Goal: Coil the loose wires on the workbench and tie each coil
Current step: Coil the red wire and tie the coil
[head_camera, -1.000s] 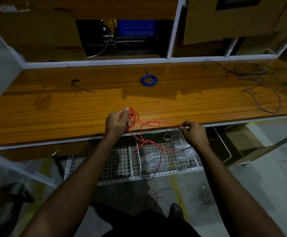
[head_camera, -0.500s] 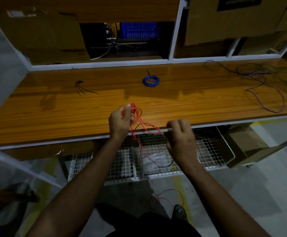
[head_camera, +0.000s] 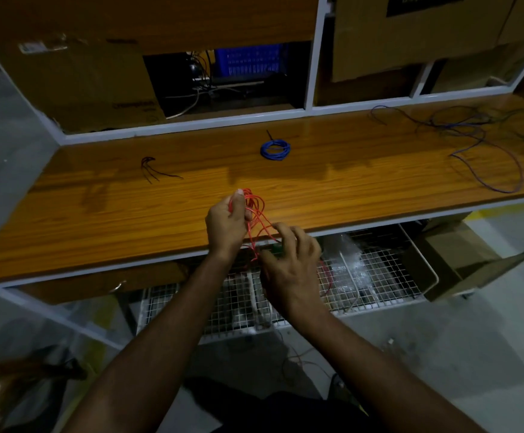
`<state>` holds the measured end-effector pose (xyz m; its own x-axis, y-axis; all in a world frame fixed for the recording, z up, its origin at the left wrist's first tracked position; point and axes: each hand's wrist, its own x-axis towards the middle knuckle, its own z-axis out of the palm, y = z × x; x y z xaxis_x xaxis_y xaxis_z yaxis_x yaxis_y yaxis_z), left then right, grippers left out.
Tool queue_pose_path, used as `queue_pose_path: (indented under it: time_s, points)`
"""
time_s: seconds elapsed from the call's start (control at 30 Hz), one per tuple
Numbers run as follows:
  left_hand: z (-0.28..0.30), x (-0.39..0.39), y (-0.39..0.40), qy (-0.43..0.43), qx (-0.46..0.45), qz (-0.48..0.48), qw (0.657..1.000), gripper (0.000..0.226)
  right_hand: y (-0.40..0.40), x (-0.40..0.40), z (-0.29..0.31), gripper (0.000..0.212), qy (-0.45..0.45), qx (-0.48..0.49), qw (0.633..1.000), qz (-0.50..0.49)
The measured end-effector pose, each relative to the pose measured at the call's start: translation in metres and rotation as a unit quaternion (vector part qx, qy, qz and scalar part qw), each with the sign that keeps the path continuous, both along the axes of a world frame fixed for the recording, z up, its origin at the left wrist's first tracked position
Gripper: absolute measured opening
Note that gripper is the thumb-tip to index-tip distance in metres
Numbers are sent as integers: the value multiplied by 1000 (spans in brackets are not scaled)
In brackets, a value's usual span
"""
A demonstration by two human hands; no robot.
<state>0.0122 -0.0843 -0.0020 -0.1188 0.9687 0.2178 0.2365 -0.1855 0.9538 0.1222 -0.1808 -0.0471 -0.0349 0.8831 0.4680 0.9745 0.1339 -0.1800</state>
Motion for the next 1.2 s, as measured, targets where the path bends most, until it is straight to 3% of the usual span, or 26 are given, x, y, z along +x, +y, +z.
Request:
queue_pose_path:
  time_s: [0.13, 0.23, 0.33, 0.53, 0.73, 0.93, 1.2]
  points:
    - [4, 3, -1, -49, -19, -16, 998, 42, 2, 4, -14, 42, 10, -71, 993, -96]
    - [5, 5, -3, -66, -38, -28, 997, 39, 12, 7, -15, 27, 9, -89, 990, -105]
    - [4, 3, 0, -84, -55, -20, 995, 35, 21, 10, -16, 16, 12, -78, 990, -113]
    - [8, 4, 1, -113, -77, 22, 990, 37, 24, 1, -17, 34, 28, -71, 993, -85]
    - [14, 10, 0, -106, -65, 35, 992, 41, 32, 2, -13, 12, 71, 0, 989, -130]
    - [19, 14, 2, -163, -97, 46, 981, 36, 39, 10, -9, 41, 12, -33, 997, -76]
    - [27, 17, 2, -174, -94, 29, 980, 30, 42, 6, -14, 12, 66, -2, 992, -110]
